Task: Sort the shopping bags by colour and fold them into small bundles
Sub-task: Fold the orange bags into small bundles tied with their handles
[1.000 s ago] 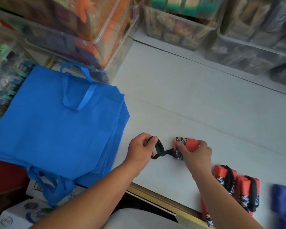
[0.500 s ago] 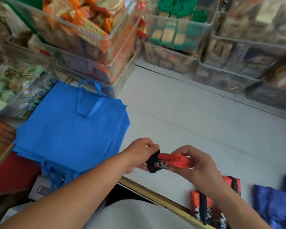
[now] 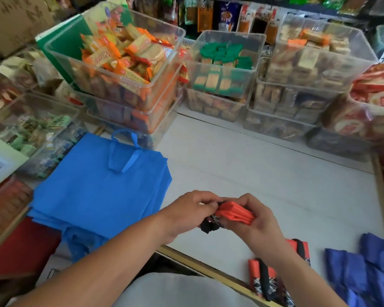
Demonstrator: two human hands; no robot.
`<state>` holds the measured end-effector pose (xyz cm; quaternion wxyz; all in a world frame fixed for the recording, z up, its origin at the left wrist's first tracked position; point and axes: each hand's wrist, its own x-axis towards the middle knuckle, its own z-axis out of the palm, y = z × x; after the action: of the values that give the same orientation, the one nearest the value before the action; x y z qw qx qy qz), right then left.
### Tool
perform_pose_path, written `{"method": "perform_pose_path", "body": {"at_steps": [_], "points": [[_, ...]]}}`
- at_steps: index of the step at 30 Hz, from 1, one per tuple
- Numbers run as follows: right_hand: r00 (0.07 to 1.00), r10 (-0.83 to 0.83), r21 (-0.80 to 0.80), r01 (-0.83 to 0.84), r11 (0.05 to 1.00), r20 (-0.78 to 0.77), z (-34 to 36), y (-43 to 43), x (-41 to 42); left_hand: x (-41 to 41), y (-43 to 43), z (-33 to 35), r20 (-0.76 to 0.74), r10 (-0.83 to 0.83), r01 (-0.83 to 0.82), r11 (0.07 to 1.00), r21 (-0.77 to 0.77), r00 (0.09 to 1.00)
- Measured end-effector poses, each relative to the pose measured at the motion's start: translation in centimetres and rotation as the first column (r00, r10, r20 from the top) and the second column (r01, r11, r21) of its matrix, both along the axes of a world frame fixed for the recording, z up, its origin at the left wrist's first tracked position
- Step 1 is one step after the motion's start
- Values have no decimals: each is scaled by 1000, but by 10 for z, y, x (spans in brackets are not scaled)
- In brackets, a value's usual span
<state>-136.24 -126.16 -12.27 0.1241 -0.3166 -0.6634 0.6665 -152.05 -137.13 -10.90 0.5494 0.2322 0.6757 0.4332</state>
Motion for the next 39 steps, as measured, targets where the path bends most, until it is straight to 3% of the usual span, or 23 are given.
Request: {"method": "perform_pose_path", "body": {"at_steps": [3,5,8,13,19,25,31,36,39], "points": [[993,-92,24,90,996,71,-1,-5,0,-1,-6,-13,-75,155,-154,988,21,985],[988,-136,16,135,991,72,-1,-5,0,1,-12,-18,-99,148,-146,989,22,984],[988,-142,-13,143,990,64,-1,-5,1,11,-16,-22,-2,141,-141,988,62,990],[980,-192,3,192,981,61,6,-8,-5,17,-13,-25,-62,217,-213,974,78,974],[986,-150,38,148,988,67,9,-6,0,18,-20,-31,-118,125,-132,990,-58,985],[992,-76,125,62,990,105,2,-4,6,16,-15,-21,-48,278,-280,959,-51,959],[986,-38,284,-10,959,164,-3,-8,4,35,-9,-14,-231,198,-202,979,6,953],[974,-21,311,-52,949,227,1,-7,12,38,-5,-9,-112,296,-299,954,-14,949],[981,-10,343,-58,937,191,5,-6,19,37,-4,-8,-80,233,-234,972,-13,969]]}}
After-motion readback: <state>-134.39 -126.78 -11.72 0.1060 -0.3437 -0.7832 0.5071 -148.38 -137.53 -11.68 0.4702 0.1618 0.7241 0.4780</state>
